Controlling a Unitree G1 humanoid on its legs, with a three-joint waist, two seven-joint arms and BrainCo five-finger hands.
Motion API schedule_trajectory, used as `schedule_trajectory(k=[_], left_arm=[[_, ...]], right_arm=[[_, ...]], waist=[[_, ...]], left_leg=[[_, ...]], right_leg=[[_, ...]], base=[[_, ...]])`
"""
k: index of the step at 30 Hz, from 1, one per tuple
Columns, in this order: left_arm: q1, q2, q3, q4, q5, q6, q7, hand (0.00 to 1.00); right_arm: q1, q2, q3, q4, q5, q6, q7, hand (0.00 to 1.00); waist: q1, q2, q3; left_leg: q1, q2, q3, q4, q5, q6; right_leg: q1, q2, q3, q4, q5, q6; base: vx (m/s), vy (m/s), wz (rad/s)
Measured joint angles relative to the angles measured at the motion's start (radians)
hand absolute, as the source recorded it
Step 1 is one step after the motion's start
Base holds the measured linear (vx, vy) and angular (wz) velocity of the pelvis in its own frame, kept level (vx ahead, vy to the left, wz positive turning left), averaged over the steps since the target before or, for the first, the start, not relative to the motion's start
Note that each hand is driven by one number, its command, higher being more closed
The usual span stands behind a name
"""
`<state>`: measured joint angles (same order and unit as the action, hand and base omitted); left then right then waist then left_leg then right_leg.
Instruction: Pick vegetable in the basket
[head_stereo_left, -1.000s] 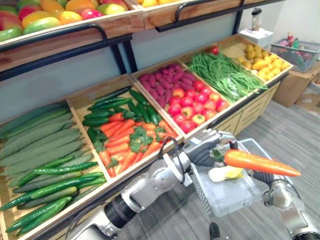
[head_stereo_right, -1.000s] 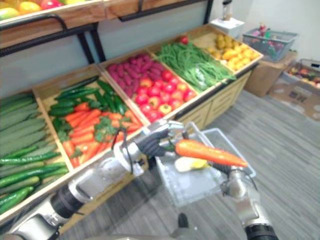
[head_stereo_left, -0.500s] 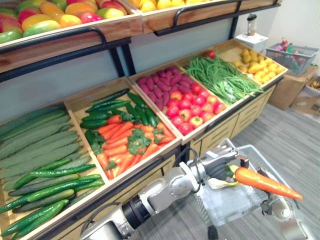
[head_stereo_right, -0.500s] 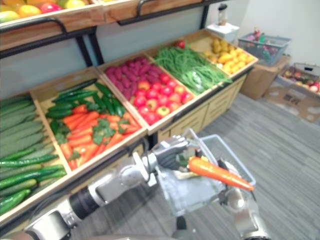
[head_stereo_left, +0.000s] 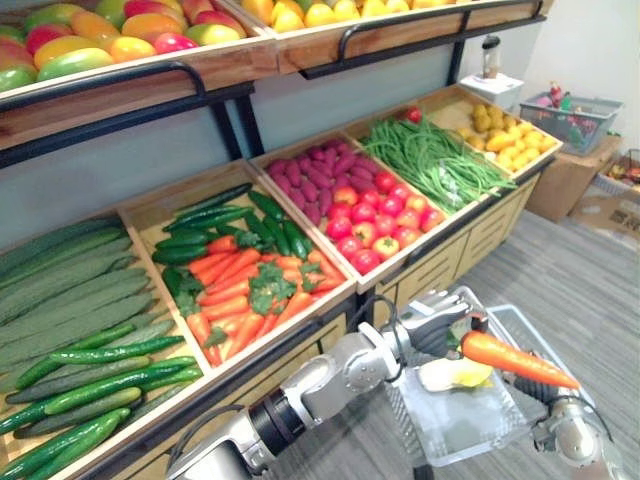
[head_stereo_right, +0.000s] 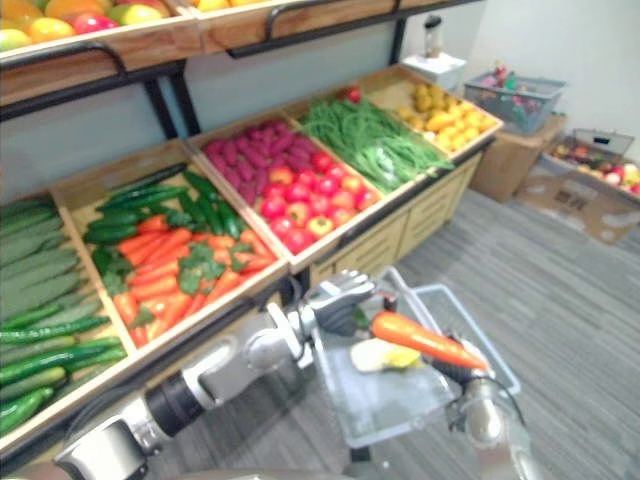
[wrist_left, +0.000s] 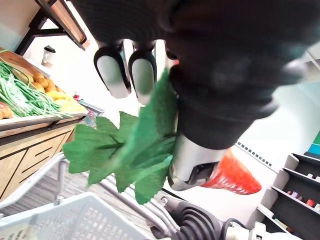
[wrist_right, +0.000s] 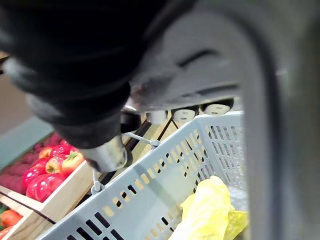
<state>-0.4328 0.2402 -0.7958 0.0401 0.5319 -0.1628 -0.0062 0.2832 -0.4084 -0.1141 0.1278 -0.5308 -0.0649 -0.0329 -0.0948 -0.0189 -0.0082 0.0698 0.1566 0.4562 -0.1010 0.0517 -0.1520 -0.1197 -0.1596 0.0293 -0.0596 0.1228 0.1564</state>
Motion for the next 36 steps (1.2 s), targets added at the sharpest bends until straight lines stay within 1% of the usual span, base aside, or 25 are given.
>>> schedule_trajectory(k=[1, 5, 12, 17, 22, 26, 33, 36], left_arm=[[0.0, 0.001, 0.022, 0.006, 0.0, 0.0, 0.0, 1.0], [0.001, 0.003, 0.057, 0.006, 0.0, 0.0, 0.0, 1.0], [0.032, 0.035, 0.064, -0.005, 0.0, 0.0, 0.0, 1.0], [0.057, 0.041, 0.135, -0.026, 0.001, 0.0, 0.0, 1.0], [0.059, 0.042, 0.143, -0.028, 0.001, 0.0, -0.005, 1.0], [0.059, 0.042, 0.149, -0.028, 0.001, -0.001, -0.021, 1.0], [0.059, 0.043, 0.174, -0.028, 0.0, -0.002, -0.04, 1.0], [0.059, 0.043, 0.174, -0.029, 0.0, -0.002, -0.043, 1.0]], right_arm=[[0.001, 0.0, -0.005, 0.0, 0.0, -0.001, 0.0, 1.0], [0.023, 0.0, -0.017, -0.003, 0.0, -0.007, 0.0, 1.0], [0.053, -0.001, -0.055, -0.005, -0.001, -0.007, 0.0, 1.0], [0.084, -0.002, -0.083, -0.081, -0.001, -0.009, 0.023, 1.0], [0.096, -0.004, -0.116, -0.166, 0.001, -0.044, 0.038, 1.0], [0.095, -0.011, -0.12, -0.231, 0.031, -0.05, 0.038, 1.0], [0.095, -0.014, -0.145, -0.319, 0.087, -0.064, 0.048, 1.0], [0.095, -0.025, -0.153, -0.365, 0.144, -0.074, 0.071, 1.0]], waist=[[-0.008, -0.002, 0.001], [-0.01, -0.002, 0.001], [-0.015, -0.001, 0.0], [-0.018, 0.005, -0.005], [-0.021, 0.008, -0.006], [-0.035, 0.009, -0.007], [-0.035, 0.016, -0.007], [-0.036, 0.026, -0.008]], left_leg=[[0.0, 0.0, 0.0, 0.0, -0.002, -0.003], [0.001, 0.0, 0.003, 0.0, -0.006, -0.004], [-0.002, -0.002, 0.003, 0.0, -0.01, -0.004], [-0.013, -0.001, 0.012, 0.006, -0.01, -0.004], [-0.013, 0.003, 0.026, 0.006, -0.011, -0.003], [-0.013, 0.002, 0.027, 0.006, -0.013, -0.002], [-0.013, 0.001, 0.029, 0.006, -0.016, -0.002], [-0.014, 0.001, 0.029, 0.006, -0.022, -0.007]], right_leg=[[0.0, 0.0, 0.001, 0.0, 0.0, 0.0], [-0.002, 0.001, 0.004, 0.0, 0.0, 0.0], [-0.003, 0.001, 0.005, -0.004, 0.001, 0.003], [-0.019, 0.01, 0.014, -0.003, 0.005, 0.006], [-0.026, 0.018, 0.027, -0.005, 0.007, 0.005], [-0.027, 0.018, 0.029, -0.005, 0.009, 0.001], [-0.028, 0.018, 0.032, -0.005, 0.009, 0.002], [-0.028, 0.018, 0.032, -0.006, 0.008, 0.002]], base=[[0.0, 0.0, 0.0], [0.0, -0.002, -0.01], [0.0, 0.0, 0.0], [0.01, -0.008, -0.04], [0.02, -0.014, -0.08], [0.0, -0.003, -0.01], [0.0, 0.0, 0.0], [0.0, 0.0, 0.0]])
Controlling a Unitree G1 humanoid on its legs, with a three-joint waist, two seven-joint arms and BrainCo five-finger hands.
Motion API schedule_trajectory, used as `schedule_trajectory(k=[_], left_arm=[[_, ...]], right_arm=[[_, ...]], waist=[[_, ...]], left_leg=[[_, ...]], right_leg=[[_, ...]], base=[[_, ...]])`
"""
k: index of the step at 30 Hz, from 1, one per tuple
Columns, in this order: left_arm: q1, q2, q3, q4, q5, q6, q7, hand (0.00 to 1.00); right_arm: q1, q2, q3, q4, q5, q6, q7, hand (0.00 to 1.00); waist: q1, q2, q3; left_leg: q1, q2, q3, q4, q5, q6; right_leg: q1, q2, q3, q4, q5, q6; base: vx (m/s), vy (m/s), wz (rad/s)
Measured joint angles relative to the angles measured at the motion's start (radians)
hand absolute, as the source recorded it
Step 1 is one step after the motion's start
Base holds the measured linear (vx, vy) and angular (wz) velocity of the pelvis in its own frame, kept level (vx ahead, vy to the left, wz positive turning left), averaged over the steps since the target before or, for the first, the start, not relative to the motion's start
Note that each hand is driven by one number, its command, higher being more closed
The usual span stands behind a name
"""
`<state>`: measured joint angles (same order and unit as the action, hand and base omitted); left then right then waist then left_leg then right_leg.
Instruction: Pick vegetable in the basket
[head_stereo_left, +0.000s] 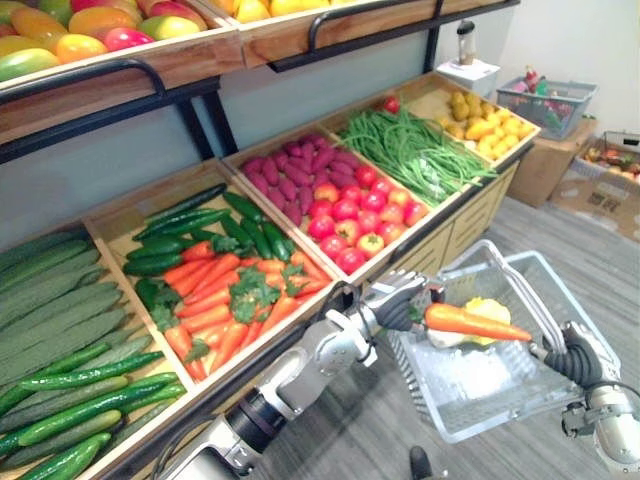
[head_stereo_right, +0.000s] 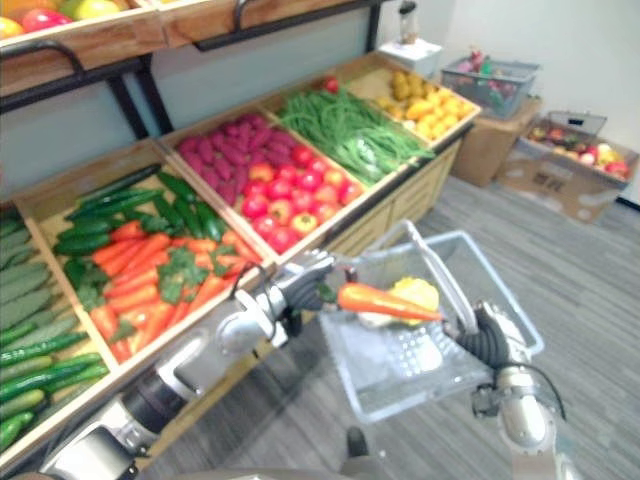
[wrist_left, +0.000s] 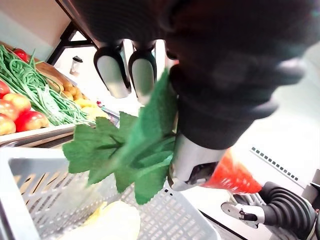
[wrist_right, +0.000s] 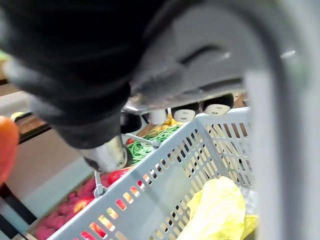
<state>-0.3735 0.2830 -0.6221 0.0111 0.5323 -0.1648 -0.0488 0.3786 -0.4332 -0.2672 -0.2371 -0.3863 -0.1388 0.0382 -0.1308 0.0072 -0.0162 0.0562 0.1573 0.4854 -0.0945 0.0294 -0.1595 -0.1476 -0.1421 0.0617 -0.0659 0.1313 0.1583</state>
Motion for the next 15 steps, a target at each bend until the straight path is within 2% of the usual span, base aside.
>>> schedule_trajectory(k=[7, 8, 15], left_arm=[[0.0, 0.0, 0.001, -0.03, 0.0, -0.001, -0.01, 1.0], [0.0, 0.0, 0.001, -0.03, 0.0, -0.001, -0.011, 0.0], [0.0, -0.002, 0.005, -0.03, 0.034, -0.001, -0.017, 0.0]], right_arm=[[0.0, -0.021, 0.0, -0.074, 0.054, -0.014, 0.034, 1.0], [0.001, -0.021, 0.0, -0.076, 0.057, -0.016, 0.037, 1.0], [0.01, -0.02, 0.0, -0.1, 0.083, -0.017, 0.045, 1.0]], waist=[[0.0, 0.016, 0.002], [-0.001, 0.016, 0.002], [0.0, 0.02, 0.005]], left_leg=[[0.0, 0.0, -0.001, 0.0, -0.002, 0.002], [0.0, 0.0, -0.001, 0.0, -0.002, 0.002], [-0.001, -0.001, -0.002, 0.0, -0.004, 0.005]], right_leg=[[0.0, 0.0, 0.0, 0.0, 0.0, 0.0], [0.0, 0.0, 0.0, 0.0, 0.0, 0.0], [0.001, 0.0, -0.001, -0.001, 0.0, 0.0]], base=[[0.0, 0.0, 0.0], [0.0, 0.0, 0.0], [0.0, 0.0, 0.0]])
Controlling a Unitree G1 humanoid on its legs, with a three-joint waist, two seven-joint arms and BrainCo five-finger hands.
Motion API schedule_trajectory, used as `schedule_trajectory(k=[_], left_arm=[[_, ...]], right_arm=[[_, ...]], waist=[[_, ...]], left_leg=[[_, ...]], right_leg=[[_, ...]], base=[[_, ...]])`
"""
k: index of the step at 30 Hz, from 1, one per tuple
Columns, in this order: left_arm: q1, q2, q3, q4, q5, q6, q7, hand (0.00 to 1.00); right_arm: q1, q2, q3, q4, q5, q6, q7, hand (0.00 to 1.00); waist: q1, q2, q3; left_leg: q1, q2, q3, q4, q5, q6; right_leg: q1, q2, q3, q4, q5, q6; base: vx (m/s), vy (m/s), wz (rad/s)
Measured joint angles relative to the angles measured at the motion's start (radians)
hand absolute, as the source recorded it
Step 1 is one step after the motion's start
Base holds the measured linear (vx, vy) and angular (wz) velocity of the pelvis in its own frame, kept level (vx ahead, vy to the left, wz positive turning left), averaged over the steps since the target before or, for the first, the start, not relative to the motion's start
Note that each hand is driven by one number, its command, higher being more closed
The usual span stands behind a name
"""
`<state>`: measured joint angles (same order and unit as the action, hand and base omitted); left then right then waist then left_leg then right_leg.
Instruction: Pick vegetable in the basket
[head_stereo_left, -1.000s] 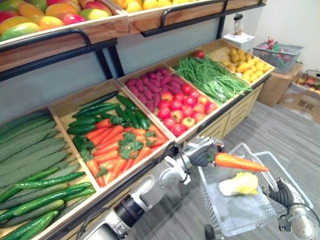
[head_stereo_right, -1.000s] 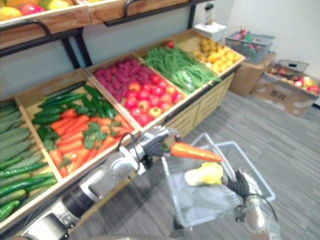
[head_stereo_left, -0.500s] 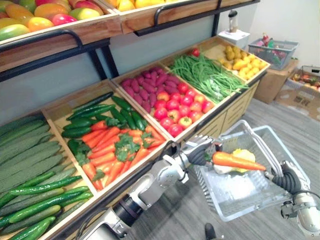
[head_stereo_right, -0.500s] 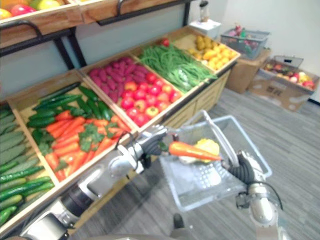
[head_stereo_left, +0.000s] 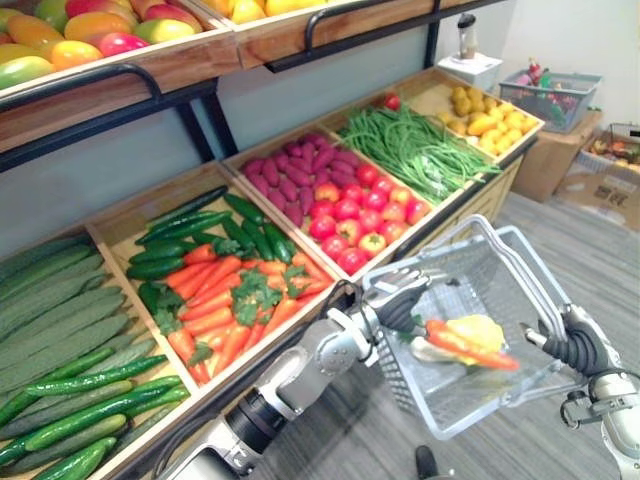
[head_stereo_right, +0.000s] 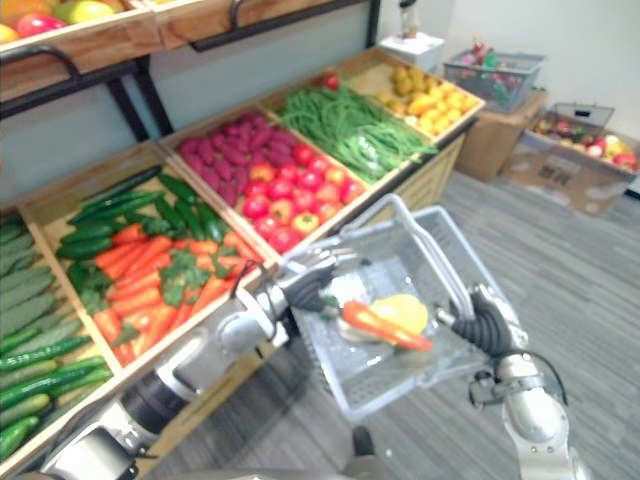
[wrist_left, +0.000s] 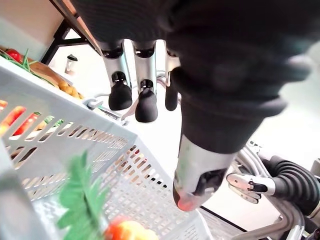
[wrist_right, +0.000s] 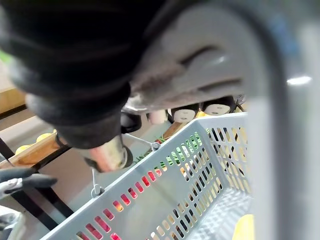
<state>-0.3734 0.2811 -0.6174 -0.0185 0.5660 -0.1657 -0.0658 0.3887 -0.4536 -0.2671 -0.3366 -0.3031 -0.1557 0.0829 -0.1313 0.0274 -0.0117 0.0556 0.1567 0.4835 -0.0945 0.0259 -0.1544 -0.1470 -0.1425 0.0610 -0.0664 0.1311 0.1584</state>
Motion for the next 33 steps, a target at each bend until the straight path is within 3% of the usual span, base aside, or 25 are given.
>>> schedule_trajectory(k=[14, 19, 23, 27, 30, 33], left_arm=[[0.006, -0.001, 0.04, -0.024, 0.005, 0.001, -0.016, 0.0], [0.066, 0.008, 0.128, -0.192, -0.028, -0.001, -0.004, 0.0], [0.233, 0.042, 0.325, -0.459, -0.188, -0.046, 0.055, 0.0], [0.349, 0.033, 0.495, -0.54, -0.336, -0.069, 0.14, 0.0], [0.406, -0.035, 0.676, -0.569, -0.435, -0.093, 0.239, 0.0], [0.441, -0.114, 0.779, -0.573, -0.444, -0.101, 0.33, 0.0]], right_arm=[[0.006, 0.004, 0.0, 0.002, -0.003, 0.0, 0.01, 1.0], [-0.014, 0.015, -0.002, 0.175, -0.023, -0.016, 0.003, 1.0], [-0.019, 0.095, -0.06, 0.403, -0.095, 0.016, -0.023, 1.0], [-0.032, 0.144, -0.125, 0.573, -0.129, 0.052, -0.096, 1.0], [-0.045, 0.176, -0.182, 0.693, -0.129, 0.069, -0.153, 1.0], [-0.063, 0.197, -0.209, 0.76, -0.129, 0.09, -0.185, 1.0]], waist=[[-0.001, 0.009, 0.027], [0.0, 0.01, 0.03], [0.005, 0.012, 0.031], [0.01, 0.012, 0.036], [0.03, 0.017, 0.038], [0.034, 0.021, 0.038]], left_leg=[[0.002, 0.0, -0.003, 0.0, -0.001, 0.0], [0.002, 0.001, -0.015, 0.0, -0.001, 0.001], [0.009, 0.003, -0.04, 0.0, -0.001, 0.001], [0.023, 0.004, -0.063, 0.0, -0.001, 0.001], [0.022, 0.002, -0.068, 0.0, -0.005, -0.003], [0.019, 0.002, -0.085, 0.0, -0.001, 0.002]], right_leg=[[0.003, -0.001, -0.003, 0.0, -0.003, 0.003], [0.013, -0.001, -0.012, -0.001, -0.003, 0.001], [0.036, -0.003, -0.038, -0.002, -0.012, -0.002], [0.064, -0.007, -0.061, 0.0, -0.023, -0.004], [0.066, -0.011, -0.071, 0.001, -0.025, -0.003], [0.073, -0.013, -0.087, 0.0, -0.026, -0.006]], base=[[0.0, 0.0, 0.0], [0.0, -0.001, 0.07], [0.02, -0.015, 0.16], [0.0, -0.012, 0.16], [-0.01, -0.012, 0.07], [-0.01, -0.016, 0.14]])
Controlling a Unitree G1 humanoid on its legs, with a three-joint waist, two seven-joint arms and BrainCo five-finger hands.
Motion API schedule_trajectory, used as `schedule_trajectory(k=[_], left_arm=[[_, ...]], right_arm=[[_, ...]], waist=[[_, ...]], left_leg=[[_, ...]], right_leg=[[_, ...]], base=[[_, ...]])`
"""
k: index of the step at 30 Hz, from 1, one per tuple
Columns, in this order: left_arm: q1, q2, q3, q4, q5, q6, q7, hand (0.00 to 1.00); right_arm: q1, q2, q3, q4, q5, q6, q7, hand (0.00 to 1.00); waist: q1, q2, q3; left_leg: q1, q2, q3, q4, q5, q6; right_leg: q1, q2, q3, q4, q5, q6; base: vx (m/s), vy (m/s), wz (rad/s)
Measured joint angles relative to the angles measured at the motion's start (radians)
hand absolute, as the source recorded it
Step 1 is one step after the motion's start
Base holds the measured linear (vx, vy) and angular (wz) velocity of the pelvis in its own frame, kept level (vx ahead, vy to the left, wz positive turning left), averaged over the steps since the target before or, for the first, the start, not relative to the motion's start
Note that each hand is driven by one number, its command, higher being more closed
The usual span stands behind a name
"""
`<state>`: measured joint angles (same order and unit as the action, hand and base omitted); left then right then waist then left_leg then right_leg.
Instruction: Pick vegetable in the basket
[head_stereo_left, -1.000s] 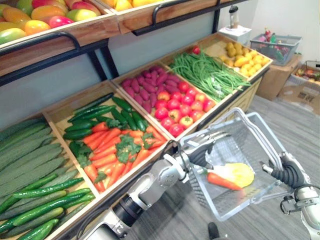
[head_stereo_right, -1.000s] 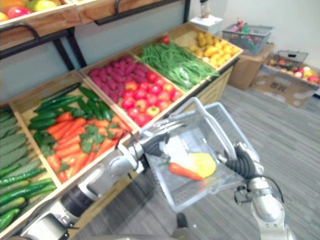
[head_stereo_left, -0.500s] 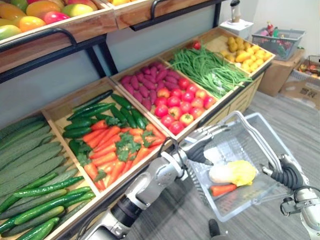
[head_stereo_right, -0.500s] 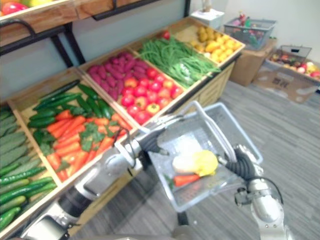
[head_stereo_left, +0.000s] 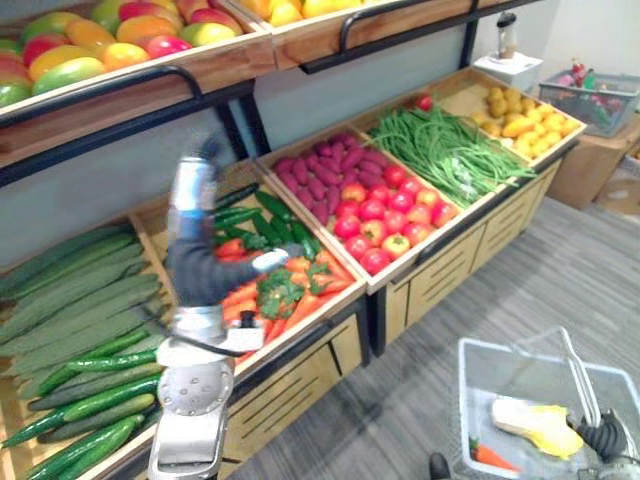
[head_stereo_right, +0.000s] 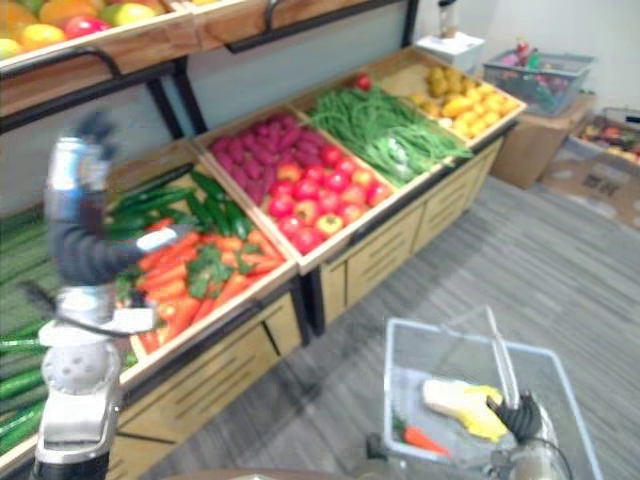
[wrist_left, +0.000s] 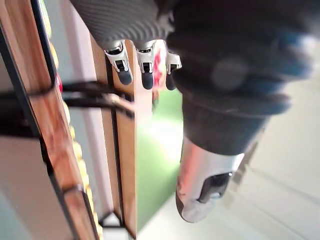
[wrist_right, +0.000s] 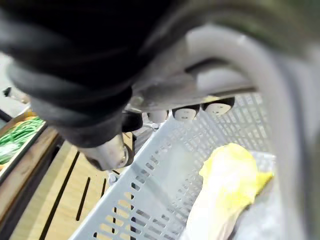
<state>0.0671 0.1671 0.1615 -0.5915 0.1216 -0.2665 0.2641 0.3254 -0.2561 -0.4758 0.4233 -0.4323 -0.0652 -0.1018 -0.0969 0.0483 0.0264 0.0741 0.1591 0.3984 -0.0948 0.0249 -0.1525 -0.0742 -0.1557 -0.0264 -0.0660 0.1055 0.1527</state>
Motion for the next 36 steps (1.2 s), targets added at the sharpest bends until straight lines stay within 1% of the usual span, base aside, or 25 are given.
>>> schedule_trajectory(k=[3, 4, 6, 7, 8, 10, 11, 14, 15, 16, 19, 21, 22, 23, 25, 29, 30, 31, 34, 36], left_arm=[[0.055, -0.069, 0.085, 0.0, 0.0, -0.008, 0.081, 0.0], [0.061, -0.078, 0.098, 0.0, 0.0, -0.008, 0.091, 0.0], [0.087, -0.113, 0.159, 0.014, 0.0, -0.012, 0.128, 0.0], [0.108, -0.135, 0.198, 0.046, 0.0, -0.014, 0.147, 0.0], [0.118, -0.144, 0.209, 0.068, 0.001, -0.013, 0.159, 0.0], [0.163, -0.176, 0.24, 0.172, 0.0, -0.003, 0.183, 0.0], [0.177, -0.178, 0.242, 0.201, 0.0, 0.002, 0.187, 0.0], [0.22, -0.21, 0.269, 0.363, 0.001, 0.055, 0.192, 0.0], [0.223, -0.214, 0.277, 0.39, 0.001, 0.063, 0.192, 0.0], [0.239, -0.216, 0.288, 0.451, 0.007, 0.083, 0.194, 0.0], [0.255, -0.221, 0.304, 0.562, 0.011, 0.104, 0.194, 0.0], [0.263, -0.236, 0.343, 0.708, 0.012, 0.125, 0.191, 0.0], [0.265, -0.237, 0.354, 0.747, 0.012, 0.131, 0.191, 0.0], [0.268, -0.238, 0.366, 0.818, 0.012, 0.151, 0.188, 0.0], [0.271, -0.24, 0.381, 0.918, 0.011, 0.166, 0.184, 0.0], [0.272, -0.241, 0.397, 1.074, 0.017, 0.183, 0.181, 0.0], [0.268, -0.24, 0.395, 1.138, 0.03, 0.185, 0.178, 0.0], [0.262, -0.24, 0.395, 1.201, 0.078, 0.192, 0.17, 0.0], [0.25, -0.24, 0.394, 1.318, 0.136, 0.21, 0.159, 0.0], [0.246, -0.24, 0.386, 1.364, 0.14, 0.226, 0.152, 0.0]], right_arm=[[-0.012, 0.017, -0.039, 0.076, 0.001, 0.001, -0.025, 1.0], [-0.011, 0.02, -0.041, 0.087, 0.001, 0.001, -0.029, 1.0], [-0.019, 0.032, -0.049, 0.123, 0.002, 0.001, -0.045, 1.0], [-0.027, 0.039, -0.052, 0.146, 0.003, 0.001, -0.052, 1.0], [-0.028, 0.044, -0.058, 0.154, 0.003, 0.001, -0.053, 1.0], [-0.028, 0.067, -0.064, 0.176, 0.012, 0.001, -0.064, 1.0], [-0.028, 0.076, -0.067, 0.176, 0.014, 0.001, -0.064, 1.0], [-0.028, 0.118, -0.066, 0.176, 0.022, 0.001, -0.067, 1.0], [-0.027, 0.126, -0.066, 0.176, 0.022, 0.001, -0.067, 1.0], [-0.026, 0.146, -0.066, 0.175, 0.045, 0.001, -0.072, 1.0], [-0.021, 0.175, -0.068, 0.173, 0.054, 0.001, -0.099, 1.0], [-0.019, 0.199, -0.069, 0.168, 0.089, 0.001, -0.116, 1.0], [-0.019, 0.205, -0.069, 0.168, 0.09, 0.001, -0.122, 1.0], [-0.013, 0.215, -0.068, 0.168, 0.099, 0.001, -0.134, 1.0], [-0.004, 0.232, -0.068, 0.169, 0.134, 0.002, -0.141, 1.0], [-0.008, 0.248, -0.067, 0.177, 0.175, 0.002, -0.167, 1.0], [-0.009, 0.254, -0.067, 0.184, 0.179, 0.001, -0.176, 1.0], [-0.01, 0.256, -0.067, 0.195, 0.207, 0.0, -0.178, 1.0], [-0.029, 0.253, -0.068, 0.261, 0.241, -0.006, -0.187, 1.0], [-0.049, 0.253, -0.068, 0.303, 0.247, -0.006, -0.198, 1.0]], waist=[[0.012, 0.0, 0.0], [0.016, 0.0, 0.0], [0.019, -0.001, 0.001], [0.019, -0.001, 0.001], [0.019, -0.001, 0.001], [0.022, -0.002, 0.0], [0.022, -0.002, 0.0], [0.027, -0.007, -0.001], [0.029, -0.009, 0.0], [0.031, -0.014, -0.003], [0.042, -0.021, -0.008], [0.05, -0.025, -0.01], [0.053, -0.026, -0.01], [0.063, -0.028, -0.011], [0.078, -0.036, -0.017], [0.084, -0.046, -0.02], [0.087, -0.047, -0.021], [0.09, -0.047, -0.023], [0.098, -0.05, -0.026], [0.098, -0.049, -0.027]], left_leg=[[0.001, 0.001, -0.01, 0.0, 0.001, 0.002], [0.0, 0.0, -0.013, 0.0, 0.002, 0.002], [-0.003, 0.001, -0.026, 0.0, 0.006, 0.004], [0.0, 0.001, -0.03, 0.0, 0.009, 0.008], [0.0, 0.002, -0.033, 0.0, 0.009, 0.008], [-0.004, 0.002, -0.045, 0.0, 0.013, 0.009], [-0.004, 0.002, -0.047, -0.001, 0.014, 0.009], [-0.002, 0.006, -0.052, -0.001, 0.017, 0.007], [-0.001, 0.006, -0.052, -0.001, 0.017, 0.007], [0.0, 0.009, -0.052, -0.001, 0.018, 0.006], [0.0, 0.011, -0.051, 0.0, 0.018, 0.005], [0.007, 0.013, -0.052, 0.0, 0.017, 0.003], [0.011, 0.013, -0.052, -0.001, 0.016, 0.004], [0.017, 0.014, -0.051, -0.004, 0.012, 0.006], [0.015, 0.016, -0.051, -0.006, 0.012, 0.006], [0.015, 0.015, -0.053, -0.006, 0.011, 0.007], [0.015, 0.014, -0.053, -0.006, 0.01, 0.007], [0.015, 0.014, -0.055, -0.006, 0.009, 0.007], [0.012, 0.014, -0.057, -0.006, 0.007, 0.006], [0.011, 0.013, -0.058, -0.006, 0.004, 0.005]], right_leg=[[0.011, -0.002, -0.013, -0.002, -0.001, -0.002], [0.012, -0.003, -0.016, -0.002, -0.001, -0.002], [0.017, -0.004, -0.027, -0.002, -0.003, -0.004], [0.023, -0.004, -0.032, -0.003, -0.008, -0.004], [0.025, -0.004, -0.035, -0.003, -0.009, -0.005], [0.028, -0.006, -0.046, -0.002, -0.014, -0.005], [0.03, -0.006, -0.048, -0.002, -0.014, -0.006], [0.038, -0.004, -0.056, -0.003, -0.016, -0.009], [0.041, -0.004, -0.059, -0.003, -0.016, -0.009], [0.045, -0.003, -0.065, -0.003, -0.017, -0.01], [0.049, -0.003, -0.072, -0.003, -0.017, -0.01], [0.061, -0.004, -0.08, -0.007, -0.018, -0.011], [0.062, -0.004, -0.082, -0.008, -0.018, -0.012], [0.069, -0.003, -0.085, -0.01, -0.019, -0.012], [0.07, -0.004, -0.092, -0.011, -0.02, -0.013], [0.085, -0.007, -0.108, -0.019, -0.021, -0.015], [0.09, -0.008, -0.113, -0.022, -0.021, -0.015], [0.092, -0.008, -0.115, -0.024, -0.022, -0.016], [0.092, -0.007, -0.119, -0.027, -0.024, -0.019], [0.092, -0.007, -0.12, -0.029, -0.025, -0.02]], base=[[-0.01, -0.014, 0.1], [-0.01, -0.014, 0.15], [-0.01, -0.017, 0.15], [-0.01, -0.018, 0.11], [-0.01, -0.02, 0.12], [-0.01, -0.015, 0.14], [-0.01, -0.014, 0.11], [-0.01, -0.016, 0.06], [-0.01, -0.017, 0.1], [-0.01, -0.014, 0.08], [-0.01, -0.014, 0.07], [-0.01, -0.01, 0.06], [0.0, 0.0, 0.0], [0.0, 0.0, 0.0], [-0.02, -0.013, 0.06], [0.0, -0.004, 0.08], [0.0, 0.0, 0.0], [0.0, 0.0, 0.0], [0.0, 0.0, 0.0], [0.0, 0.0, 0.0]])
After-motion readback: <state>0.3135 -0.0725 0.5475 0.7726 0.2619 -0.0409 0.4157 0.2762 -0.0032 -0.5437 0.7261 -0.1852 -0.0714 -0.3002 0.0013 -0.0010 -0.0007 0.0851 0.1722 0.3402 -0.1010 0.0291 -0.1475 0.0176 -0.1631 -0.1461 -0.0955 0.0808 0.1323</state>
